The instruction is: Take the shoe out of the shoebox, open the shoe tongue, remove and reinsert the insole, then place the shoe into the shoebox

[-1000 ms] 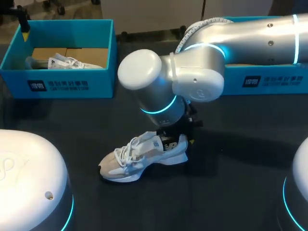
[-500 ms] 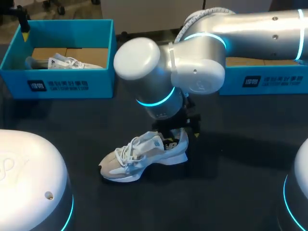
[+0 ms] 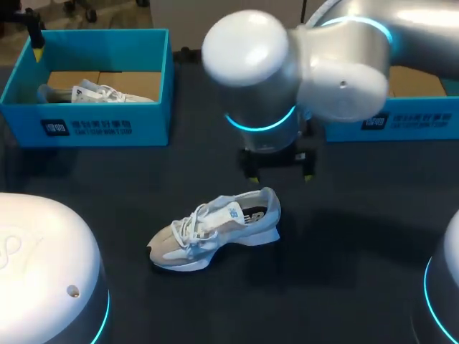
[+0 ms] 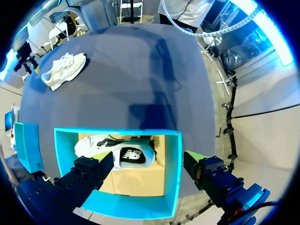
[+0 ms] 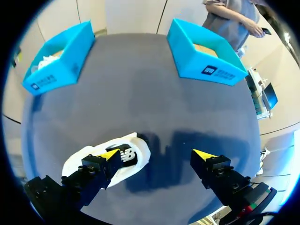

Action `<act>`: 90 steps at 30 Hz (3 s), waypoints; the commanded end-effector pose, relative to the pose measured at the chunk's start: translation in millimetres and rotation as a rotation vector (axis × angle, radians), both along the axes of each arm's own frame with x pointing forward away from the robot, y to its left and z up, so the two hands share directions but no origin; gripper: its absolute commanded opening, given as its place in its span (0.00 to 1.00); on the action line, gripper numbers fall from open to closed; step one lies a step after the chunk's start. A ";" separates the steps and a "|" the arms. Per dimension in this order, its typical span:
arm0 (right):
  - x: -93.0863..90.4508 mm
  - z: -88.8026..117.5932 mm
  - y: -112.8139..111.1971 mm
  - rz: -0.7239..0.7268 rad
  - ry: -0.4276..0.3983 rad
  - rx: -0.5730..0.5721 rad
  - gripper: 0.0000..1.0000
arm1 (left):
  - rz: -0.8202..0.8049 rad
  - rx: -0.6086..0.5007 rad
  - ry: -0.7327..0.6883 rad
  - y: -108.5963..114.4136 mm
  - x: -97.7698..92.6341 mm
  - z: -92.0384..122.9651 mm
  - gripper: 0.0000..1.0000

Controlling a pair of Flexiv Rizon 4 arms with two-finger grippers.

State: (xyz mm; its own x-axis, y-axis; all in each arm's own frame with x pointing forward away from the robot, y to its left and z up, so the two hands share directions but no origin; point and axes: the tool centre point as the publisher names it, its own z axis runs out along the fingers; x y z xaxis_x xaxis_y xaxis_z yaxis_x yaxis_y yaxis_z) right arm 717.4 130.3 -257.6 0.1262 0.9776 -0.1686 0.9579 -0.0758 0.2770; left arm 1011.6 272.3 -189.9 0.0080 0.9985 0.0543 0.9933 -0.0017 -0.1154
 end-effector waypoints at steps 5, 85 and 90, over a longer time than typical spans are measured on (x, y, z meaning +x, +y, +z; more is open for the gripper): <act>-10.0 33.7 -14.0 0.608 0.051 -0.021 1.00 | 0.000 0.001 -0.003 0.2 -1.0 -0.3 1.00; -1.7 -54.3 -120.7 1.576 -0.523 0.787 1.00 | 0.000 0.001 -0.003 0.2 -1.0 -0.3 1.00; -4.2 -57.6 -122.9 1.615 -0.587 0.812 1.00 | 0.000 0.001 -0.003 0.2 -1.0 -0.3 1.00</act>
State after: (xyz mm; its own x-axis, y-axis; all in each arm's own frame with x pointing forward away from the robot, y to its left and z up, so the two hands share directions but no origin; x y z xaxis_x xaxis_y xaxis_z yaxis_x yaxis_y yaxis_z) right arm 717.6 10.4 -310.0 -0.9981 0.0072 0.0612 0.0480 0.7131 0.6994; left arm 1011.6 272.3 -189.9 0.0079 0.9985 0.0542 0.9933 -0.0016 -0.1153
